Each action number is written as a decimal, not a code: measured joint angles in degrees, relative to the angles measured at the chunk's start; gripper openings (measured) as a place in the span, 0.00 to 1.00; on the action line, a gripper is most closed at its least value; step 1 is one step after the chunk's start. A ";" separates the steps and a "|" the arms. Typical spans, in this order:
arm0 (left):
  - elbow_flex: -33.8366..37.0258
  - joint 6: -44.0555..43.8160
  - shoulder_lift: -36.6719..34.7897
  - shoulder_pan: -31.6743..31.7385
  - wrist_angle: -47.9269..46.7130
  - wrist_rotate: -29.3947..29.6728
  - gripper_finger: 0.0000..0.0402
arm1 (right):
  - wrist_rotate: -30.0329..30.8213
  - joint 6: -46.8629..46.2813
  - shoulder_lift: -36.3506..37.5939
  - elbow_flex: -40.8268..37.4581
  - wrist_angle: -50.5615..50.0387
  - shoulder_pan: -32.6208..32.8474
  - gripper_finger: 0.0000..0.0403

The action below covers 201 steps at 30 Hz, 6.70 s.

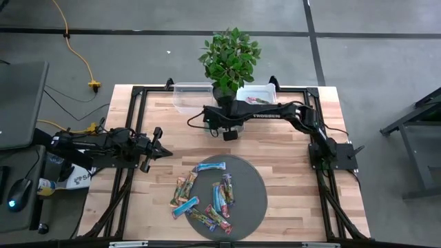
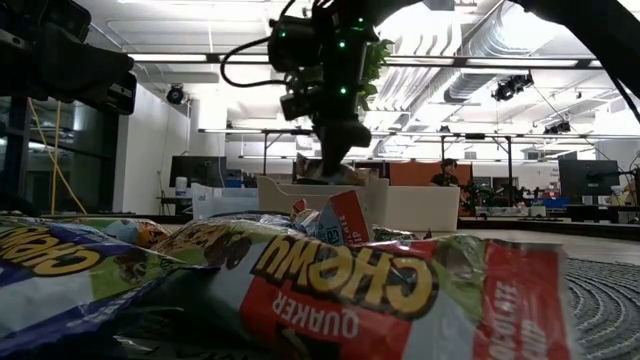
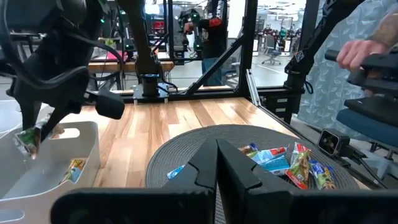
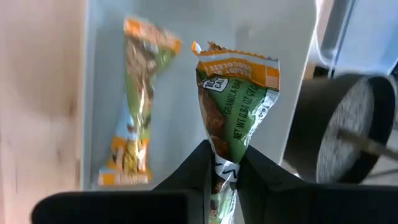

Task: Pick and place Granola Bars by type
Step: Put the orange granola bar into the gray bin, then put the blue granola bar into the transparent bin

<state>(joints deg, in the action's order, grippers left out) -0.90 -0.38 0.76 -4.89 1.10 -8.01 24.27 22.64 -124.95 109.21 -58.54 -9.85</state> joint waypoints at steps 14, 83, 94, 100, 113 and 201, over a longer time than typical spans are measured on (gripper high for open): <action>-0.01 -0.01 0.00 0.00 0.00 0.06 0.00 | -6.74 1.31 0.00 -0.33 8.43 -0.33 0.10; 0.01 0.00 -0.01 0.00 0.00 0.25 0.00 | -23.09 -22.70 0.67 25.35 8.01 12.80 0.18; 0.01 0.00 -0.01 -0.01 -0.01 0.26 0.00 | -24.44 -33.39 2.25 23.81 18.81 19.57 0.18; 0.01 -0.01 0.01 0.00 -0.01 0.22 0.00 | -24.80 -37.24 2.40 23.80 19.25 23.58 0.18; 0.01 0.00 0.01 -0.02 0.00 0.17 0.00 | -15.14 -60.16 2.40 23.80 19.25 30.21 0.18; -0.01 -0.02 0.00 0.00 0.59 -0.18 0.00 | -16.91 -108.15 1.77 -15.41 11.91 28.81 0.49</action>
<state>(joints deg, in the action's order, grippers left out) -0.90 -0.40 0.76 -4.89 1.69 -8.19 7.36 -85.51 -123.17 93.80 -46.63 18.96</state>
